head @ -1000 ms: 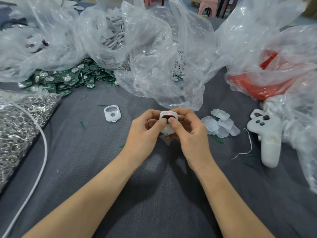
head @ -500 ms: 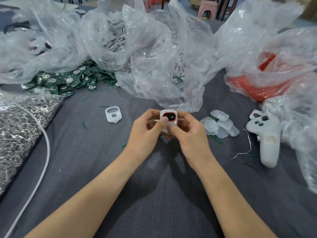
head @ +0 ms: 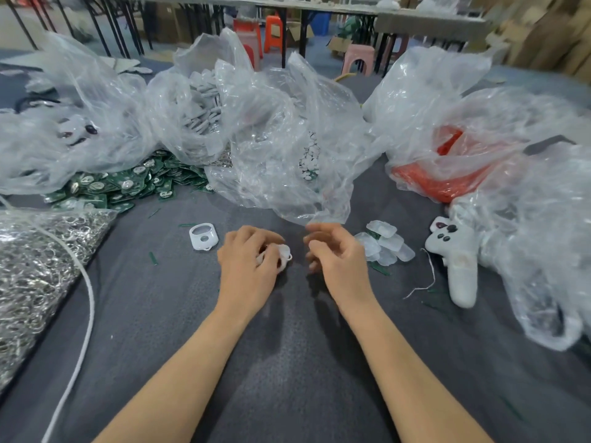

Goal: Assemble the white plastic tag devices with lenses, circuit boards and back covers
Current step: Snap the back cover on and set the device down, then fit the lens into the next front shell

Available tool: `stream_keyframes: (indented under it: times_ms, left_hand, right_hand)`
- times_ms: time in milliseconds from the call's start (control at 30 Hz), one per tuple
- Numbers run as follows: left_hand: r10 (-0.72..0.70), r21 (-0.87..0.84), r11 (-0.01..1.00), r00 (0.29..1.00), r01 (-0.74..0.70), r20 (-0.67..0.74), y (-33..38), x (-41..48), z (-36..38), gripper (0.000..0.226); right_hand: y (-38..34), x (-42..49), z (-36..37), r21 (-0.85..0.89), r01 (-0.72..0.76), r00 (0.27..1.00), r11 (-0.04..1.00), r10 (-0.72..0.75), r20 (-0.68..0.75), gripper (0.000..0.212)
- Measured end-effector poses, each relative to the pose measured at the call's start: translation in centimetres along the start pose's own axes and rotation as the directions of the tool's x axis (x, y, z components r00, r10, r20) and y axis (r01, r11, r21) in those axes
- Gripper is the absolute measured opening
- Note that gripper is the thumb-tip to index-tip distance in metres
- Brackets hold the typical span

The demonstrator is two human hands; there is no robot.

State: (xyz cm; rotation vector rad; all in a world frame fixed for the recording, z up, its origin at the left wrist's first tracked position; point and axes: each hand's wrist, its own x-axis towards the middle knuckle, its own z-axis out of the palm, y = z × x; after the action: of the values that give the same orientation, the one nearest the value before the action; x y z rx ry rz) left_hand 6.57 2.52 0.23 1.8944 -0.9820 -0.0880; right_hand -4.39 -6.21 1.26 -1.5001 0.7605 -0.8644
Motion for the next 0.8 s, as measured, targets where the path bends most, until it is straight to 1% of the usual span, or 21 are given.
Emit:
stream_keyframes:
  times_ms: [67,133,167,233,267,300,367,400,467,533,567,633,700,767,800]
  left_hand:
    - [0.028,0.132,0.991,0.999,-0.034,0.047,-0.3,0.2,0.4,0.027]
    - [0.082,0.266,0.957,0.985,-0.12,0.148,-0.6,0.1,0.9,0.035]
    - [0.104,0.332,0.929,0.976,-0.163,0.19,-0.8,0.0,1.1,0.038]
    - [0.133,0.372,0.906,0.97,-0.202,0.204,-0.9,-0.3,1.4,0.032]
    - [0.147,0.366,0.907,0.972,-0.207,0.184,-0.8,-0.3,1.4,0.026]
    - [0.162,0.365,0.907,0.974,-0.211,0.16,-0.7,-0.4,1.4,0.022]
    - [0.164,0.382,0.901,0.976,-0.208,0.143,-0.5,-0.4,1.6,0.018]
    - [0.167,0.391,0.897,0.976,-0.208,0.137,-0.4,-0.4,1.6,0.018]
    - [0.177,0.404,0.889,0.976,-0.214,0.127,-0.4,-0.3,1.7,0.018]
    - [0.185,0.41,0.886,0.975,-0.219,0.121,-0.4,-0.3,1.8,0.017]
    - [0.179,0.416,0.884,0.977,-0.213,0.119,-0.5,-0.2,1.9,0.017]
    - [0.16,0.431,0.881,0.98,-0.196,0.119,-0.5,-0.2,2.0,0.016]
    - [0.162,0.438,0.877,0.98,-0.198,0.119,-0.4,-0.1,2.1,0.015]
    - [0.149,0.443,0.877,0.982,-0.187,0.12,-0.4,-0.1,2.1,0.016]
    - [0.145,0.444,0.877,0.982,-0.183,0.117,-0.4,-0.1,2.1,0.016]
  right_hand:
    - [-0.4,0.8,-1.0,-0.124,0.053,0.979,0.991,-0.076,-0.187,0.025]
    - [-1.5,2.7,-3.2,-0.237,0.095,0.922,0.967,-0.175,-0.347,0.025]
    - [-2.4,4.2,-4.6,-0.289,0.101,0.888,0.952,-0.218,-0.404,0.026]
    - [-4.7,8.1,-7.8,-0.396,0.077,0.836,0.915,-0.275,-0.474,0.025]
    - [-5.9,10.4,-9.4,-0.477,0.044,0.824,0.878,-0.302,-0.48,0.025]
    - [-6.9,12.6,-11.0,-0.576,-0.006,0.824,0.817,-0.322,-0.466,0.026]
    - [-7.9,16.5,-14.1,-0.74,-0.135,0.868,0.66,-0.282,-0.409,0.028]
    - [-8.0,17.9,-15.3,-0.782,-0.192,0.897,0.592,-0.217,-0.385,0.029]
    - [-7.5,19.7,-16.7,-0.82,-0.281,0.922,0.5,-0.099,-0.376,0.031]
    - [-6.7,20.2,-17.0,-0.846,-0.338,0.922,0.413,-0.036,-0.387,0.035]
    - [-6.3,20.3,-16.9,-0.867,-0.336,0.929,0.368,-0.022,-0.369,0.038]
    - [-5.4,20.4,-16.5,-0.858,-0.353,0.931,0.372,0.055,-0.36,0.044]
    - [-4.7,20.6,-16.0,-0.876,-0.371,0.929,0.31,0.138,-0.344,0.044]
    - [-4.1,21.0,-15.5,-0.898,-0.348,0.937,0.268,0.133,-0.323,0.041]
    - [-3.8,21.3,-15.3,-0.903,-0.337,0.94,0.266,0.139,-0.31,0.039]
